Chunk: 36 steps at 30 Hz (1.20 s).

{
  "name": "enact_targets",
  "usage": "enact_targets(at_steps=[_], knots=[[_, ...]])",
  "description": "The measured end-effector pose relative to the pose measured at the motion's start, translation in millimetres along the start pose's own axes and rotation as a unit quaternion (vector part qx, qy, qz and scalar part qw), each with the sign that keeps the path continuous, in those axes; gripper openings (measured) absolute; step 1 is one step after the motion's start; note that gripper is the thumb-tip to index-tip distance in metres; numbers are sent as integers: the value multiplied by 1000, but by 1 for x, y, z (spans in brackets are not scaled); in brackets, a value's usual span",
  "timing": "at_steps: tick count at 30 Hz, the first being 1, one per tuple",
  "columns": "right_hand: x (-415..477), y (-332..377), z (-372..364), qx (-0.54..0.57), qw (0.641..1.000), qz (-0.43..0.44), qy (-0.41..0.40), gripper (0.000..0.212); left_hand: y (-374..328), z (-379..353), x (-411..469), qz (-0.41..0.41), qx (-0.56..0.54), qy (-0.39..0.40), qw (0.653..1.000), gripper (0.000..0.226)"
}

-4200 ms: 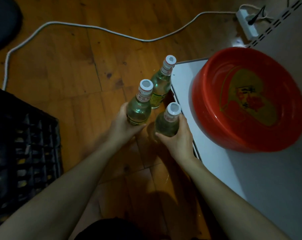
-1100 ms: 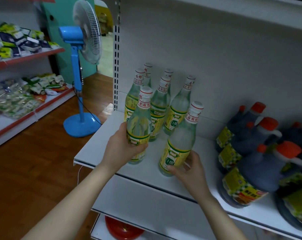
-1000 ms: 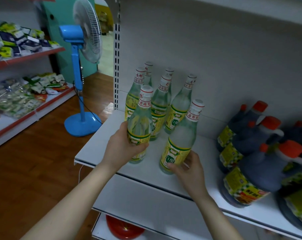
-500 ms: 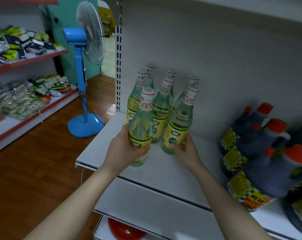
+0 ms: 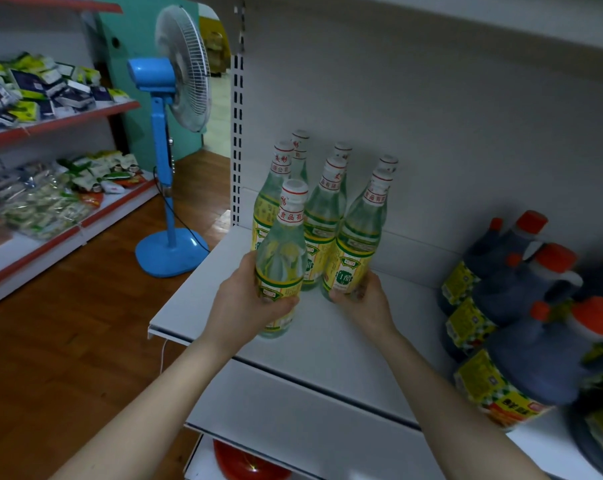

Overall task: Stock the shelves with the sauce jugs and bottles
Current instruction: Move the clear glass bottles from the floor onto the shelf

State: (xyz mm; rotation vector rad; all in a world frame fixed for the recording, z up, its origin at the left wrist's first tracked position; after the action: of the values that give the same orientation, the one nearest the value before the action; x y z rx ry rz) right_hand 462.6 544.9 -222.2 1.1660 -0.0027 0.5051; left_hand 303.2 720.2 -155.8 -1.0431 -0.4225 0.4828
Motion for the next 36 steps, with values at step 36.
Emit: enact_targets(at_steps=[36], knots=[[-80, 5, -20, -371, 914, -22, 162, 110, 0, 3, 2, 13, -1, 8, 1000, 69]])
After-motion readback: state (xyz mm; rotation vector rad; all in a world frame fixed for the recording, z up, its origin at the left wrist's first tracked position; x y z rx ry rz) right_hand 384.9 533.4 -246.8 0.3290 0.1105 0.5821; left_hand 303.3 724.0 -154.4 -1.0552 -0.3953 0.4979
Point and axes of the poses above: each hand's wrist, its own x-axis towards the middle knuckle, its own z-axis out of the back of the hand, y = z × x, the point moved 7 cm from there along x, towards the middle knuckle, and after that the axes turned 10 degrees about z, right-handed, at the moved point
